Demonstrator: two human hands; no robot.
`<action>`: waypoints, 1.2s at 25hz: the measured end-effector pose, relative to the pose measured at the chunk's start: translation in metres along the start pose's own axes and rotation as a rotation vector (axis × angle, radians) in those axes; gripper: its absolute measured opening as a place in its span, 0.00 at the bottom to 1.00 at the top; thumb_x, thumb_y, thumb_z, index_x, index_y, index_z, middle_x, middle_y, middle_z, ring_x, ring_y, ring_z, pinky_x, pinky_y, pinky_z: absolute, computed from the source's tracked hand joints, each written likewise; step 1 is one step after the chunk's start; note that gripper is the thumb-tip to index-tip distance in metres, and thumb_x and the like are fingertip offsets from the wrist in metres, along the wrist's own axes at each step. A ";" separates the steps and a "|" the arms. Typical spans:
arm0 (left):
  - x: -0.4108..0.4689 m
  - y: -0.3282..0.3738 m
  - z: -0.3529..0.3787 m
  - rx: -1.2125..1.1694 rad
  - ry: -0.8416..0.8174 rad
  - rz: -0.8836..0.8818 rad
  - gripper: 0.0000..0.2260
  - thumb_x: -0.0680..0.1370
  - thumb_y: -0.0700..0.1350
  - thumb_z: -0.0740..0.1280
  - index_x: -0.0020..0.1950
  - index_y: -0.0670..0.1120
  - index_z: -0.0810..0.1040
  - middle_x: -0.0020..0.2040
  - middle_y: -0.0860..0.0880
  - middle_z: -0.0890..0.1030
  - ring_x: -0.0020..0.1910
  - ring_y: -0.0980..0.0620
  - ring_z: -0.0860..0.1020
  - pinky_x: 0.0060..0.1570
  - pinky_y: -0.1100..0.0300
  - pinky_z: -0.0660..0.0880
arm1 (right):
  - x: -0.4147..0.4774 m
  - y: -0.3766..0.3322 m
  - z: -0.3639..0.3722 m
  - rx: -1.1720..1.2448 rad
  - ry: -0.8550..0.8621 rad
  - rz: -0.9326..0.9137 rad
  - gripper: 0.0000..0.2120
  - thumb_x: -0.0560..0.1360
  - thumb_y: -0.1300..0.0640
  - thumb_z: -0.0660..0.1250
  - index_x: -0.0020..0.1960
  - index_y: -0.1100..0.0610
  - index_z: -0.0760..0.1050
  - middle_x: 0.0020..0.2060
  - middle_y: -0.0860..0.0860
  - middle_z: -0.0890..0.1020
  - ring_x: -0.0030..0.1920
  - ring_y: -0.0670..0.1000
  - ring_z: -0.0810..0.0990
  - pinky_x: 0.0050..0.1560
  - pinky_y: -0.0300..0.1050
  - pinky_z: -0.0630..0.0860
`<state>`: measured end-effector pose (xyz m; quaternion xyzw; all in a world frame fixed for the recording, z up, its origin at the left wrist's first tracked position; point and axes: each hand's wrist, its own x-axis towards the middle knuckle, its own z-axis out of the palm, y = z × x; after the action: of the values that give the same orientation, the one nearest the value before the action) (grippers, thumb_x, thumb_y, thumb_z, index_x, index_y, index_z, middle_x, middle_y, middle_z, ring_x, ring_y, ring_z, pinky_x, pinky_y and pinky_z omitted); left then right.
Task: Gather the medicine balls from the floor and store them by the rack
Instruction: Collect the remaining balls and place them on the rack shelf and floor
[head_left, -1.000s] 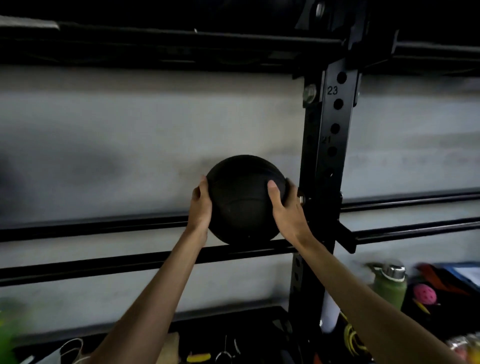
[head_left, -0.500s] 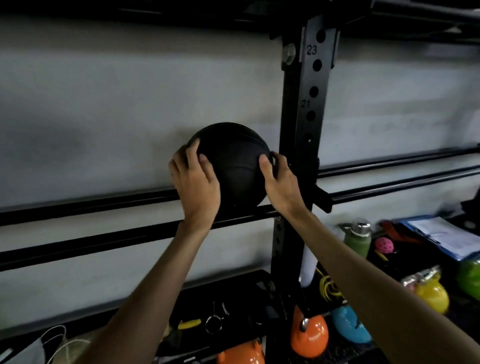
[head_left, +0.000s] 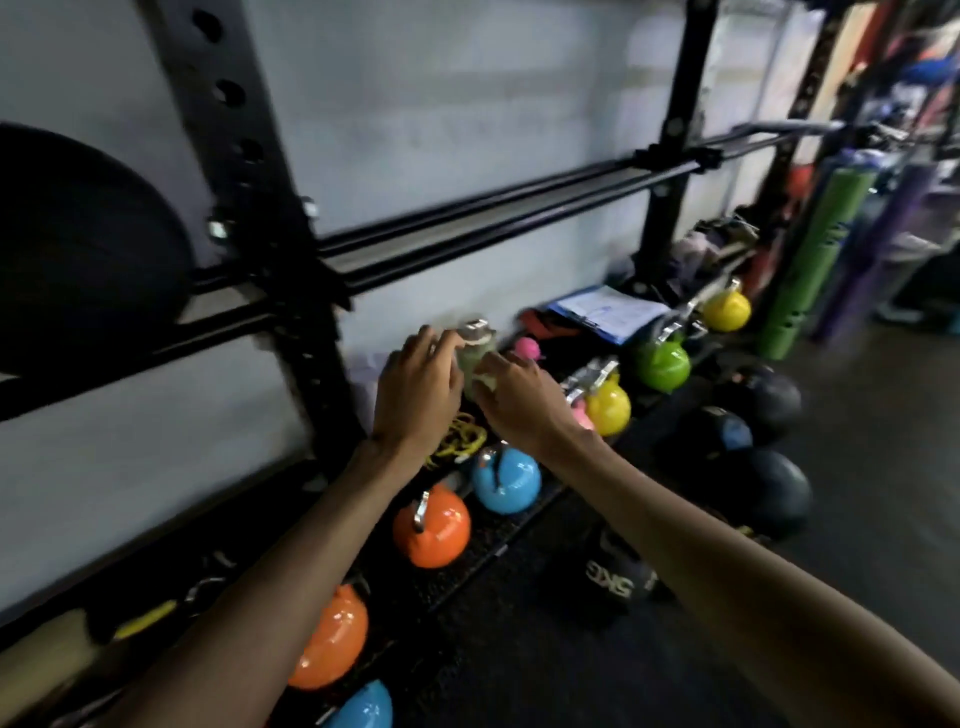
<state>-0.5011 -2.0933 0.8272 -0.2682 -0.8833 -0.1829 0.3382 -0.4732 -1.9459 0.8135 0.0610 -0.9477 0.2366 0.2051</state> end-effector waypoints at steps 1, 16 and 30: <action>-0.002 0.023 0.024 -0.022 -0.099 -0.026 0.12 0.77 0.43 0.59 0.56 0.44 0.79 0.51 0.43 0.80 0.48 0.38 0.81 0.42 0.47 0.79 | -0.016 0.032 -0.005 -0.023 -0.040 0.050 0.09 0.79 0.51 0.63 0.54 0.54 0.78 0.52 0.57 0.82 0.54 0.62 0.80 0.48 0.52 0.76; -0.105 0.261 0.321 0.037 -1.295 0.057 0.14 0.82 0.50 0.60 0.64 0.46 0.74 0.64 0.42 0.79 0.62 0.41 0.78 0.58 0.48 0.75 | -0.224 0.343 -0.016 0.003 -0.495 0.810 0.10 0.82 0.56 0.56 0.53 0.57 0.74 0.49 0.57 0.82 0.40 0.57 0.78 0.37 0.46 0.67; -0.071 0.214 0.530 -0.047 -1.643 -0.159 0.14 0.82 0.48 0.59 0.65 0.45 0.75 0.65 0.42 0.77 0.63 0.41 0.77 0.59 0.49 0.74 | -0.132 0.511 0.087 0.026 -0.827 0.983 0.13 0.81 0.54 0.56 0.56 0.60 0.75 0.55 0.61 0.82 0.54 0.62 0.82 0.43 0.47 0.70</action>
<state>-0.5935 -1.6823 0.4353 -0.2600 -0.8615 0.0298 -0.4351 -0.4929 -1.5341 0.4718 -0.2921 -0.8630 0.2713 -0.3104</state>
